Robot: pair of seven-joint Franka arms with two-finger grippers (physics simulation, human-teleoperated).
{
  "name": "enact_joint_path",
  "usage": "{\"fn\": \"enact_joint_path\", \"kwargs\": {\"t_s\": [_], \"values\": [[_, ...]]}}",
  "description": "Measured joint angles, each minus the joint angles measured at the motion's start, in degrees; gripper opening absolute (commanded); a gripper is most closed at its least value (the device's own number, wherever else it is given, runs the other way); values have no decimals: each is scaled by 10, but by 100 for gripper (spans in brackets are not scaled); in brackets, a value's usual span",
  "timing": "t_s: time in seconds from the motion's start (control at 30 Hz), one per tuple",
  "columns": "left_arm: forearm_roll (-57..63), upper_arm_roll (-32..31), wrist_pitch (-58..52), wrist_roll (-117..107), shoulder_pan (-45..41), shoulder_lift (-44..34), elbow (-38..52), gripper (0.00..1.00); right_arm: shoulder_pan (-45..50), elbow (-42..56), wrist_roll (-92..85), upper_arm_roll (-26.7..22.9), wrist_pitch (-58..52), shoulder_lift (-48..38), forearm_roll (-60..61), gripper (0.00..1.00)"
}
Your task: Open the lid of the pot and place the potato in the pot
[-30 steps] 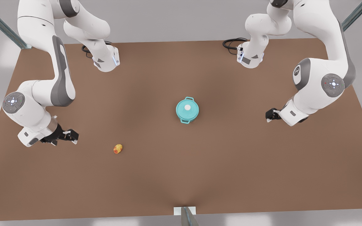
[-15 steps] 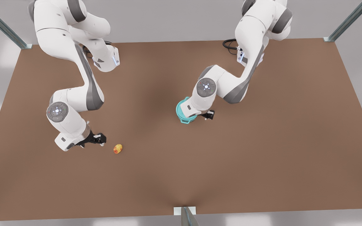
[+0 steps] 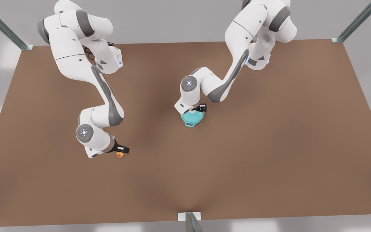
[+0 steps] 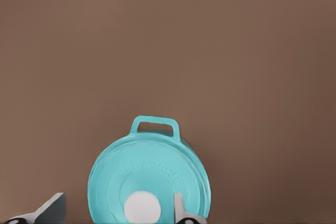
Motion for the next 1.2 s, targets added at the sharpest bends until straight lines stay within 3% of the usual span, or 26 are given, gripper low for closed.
{"fn": "enact_joint_path", "kwargs": {"t_s": [0.4, 1.17, 1.2], "values": [[29, 0, 114, -126, -22, 8, -53, 100, 60, -5, 67, -67, 36, 55, -4, 100], [75, 1, 191, -238, -33, -16, -143, 100, 83, 9, 120, -97, 60, 112, -8, 100], [77, 1, 191, -241, -33, -16, -144, 91, 84, 8, 121, -97, 62, 114, -8, 100]]}}
